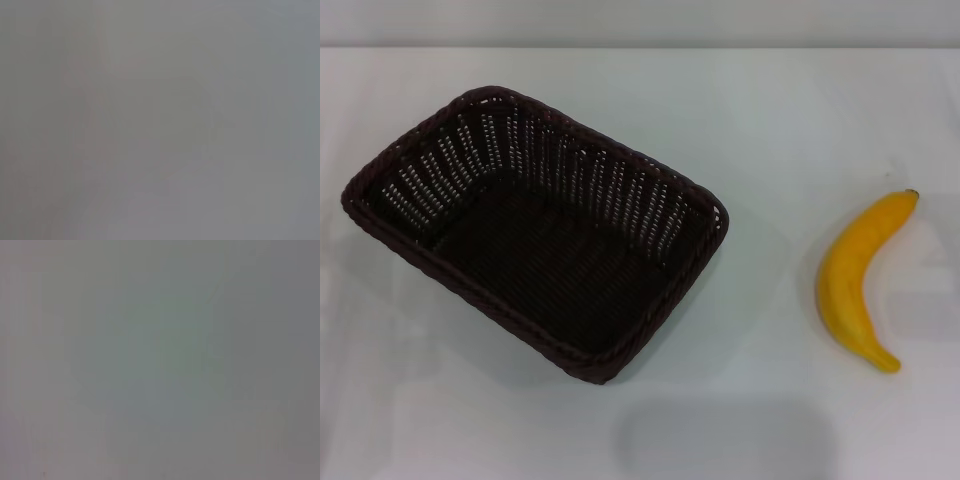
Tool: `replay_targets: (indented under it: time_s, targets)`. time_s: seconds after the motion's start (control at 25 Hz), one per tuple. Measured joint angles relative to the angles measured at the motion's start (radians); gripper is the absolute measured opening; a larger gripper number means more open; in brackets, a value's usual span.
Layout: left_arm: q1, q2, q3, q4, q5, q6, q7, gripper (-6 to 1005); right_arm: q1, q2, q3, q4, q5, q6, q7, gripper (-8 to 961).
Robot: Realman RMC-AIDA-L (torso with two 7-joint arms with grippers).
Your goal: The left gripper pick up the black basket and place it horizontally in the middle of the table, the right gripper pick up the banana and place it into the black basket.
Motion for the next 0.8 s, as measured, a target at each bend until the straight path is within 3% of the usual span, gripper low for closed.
replay_targets:
  time_s: [0.64, 0.8]
  targets:
    - [-0.008, 0.005, -0.001, 0.014, -0.023, 0.067, -0.122, 814, 0.0, -0.003, 0.0, 0.002, 0.003, 0.0, 0.001, 857]
    - [0.01, 0.01, 0.016, 0.109, 0.069, 0.067, -0.296, 814, 0.0, -0.005, 0.0, -0.002, 0.005, 0.005, 0.001, 857]
